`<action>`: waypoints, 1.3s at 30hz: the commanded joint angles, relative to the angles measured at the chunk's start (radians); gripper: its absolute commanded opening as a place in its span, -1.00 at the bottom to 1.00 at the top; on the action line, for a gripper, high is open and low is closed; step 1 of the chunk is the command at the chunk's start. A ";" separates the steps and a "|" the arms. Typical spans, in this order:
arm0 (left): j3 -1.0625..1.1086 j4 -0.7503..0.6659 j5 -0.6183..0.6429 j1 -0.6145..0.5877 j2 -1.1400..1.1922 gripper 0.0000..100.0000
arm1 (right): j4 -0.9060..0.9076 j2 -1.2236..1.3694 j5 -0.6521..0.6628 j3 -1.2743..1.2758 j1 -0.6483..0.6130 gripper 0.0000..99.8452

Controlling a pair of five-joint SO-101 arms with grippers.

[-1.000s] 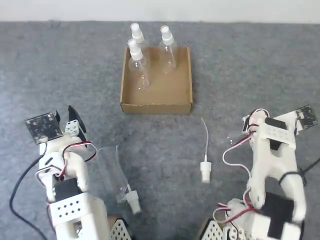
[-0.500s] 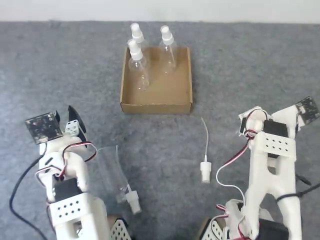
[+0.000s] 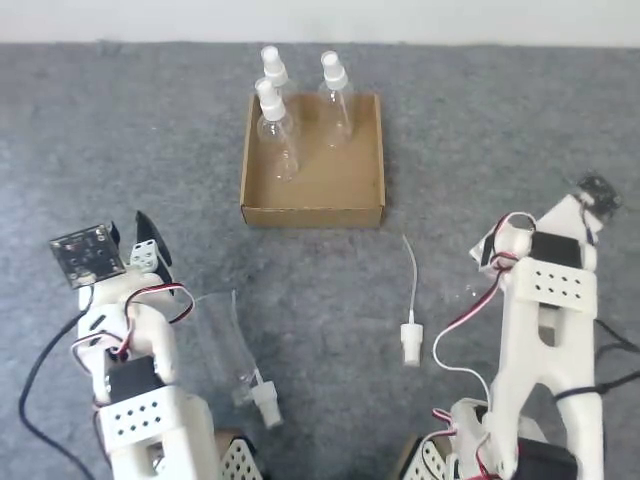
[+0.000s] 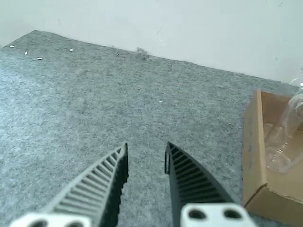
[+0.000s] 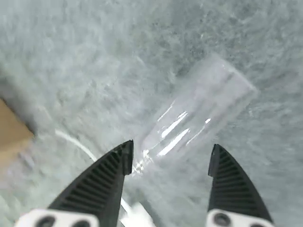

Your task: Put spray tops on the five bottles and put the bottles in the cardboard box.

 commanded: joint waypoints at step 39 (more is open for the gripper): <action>-0.028 -0.034 0.009 0.002 -0.012 -0.76 | 0.295 -0.048 1.432 -0.216 -0.019 -0.57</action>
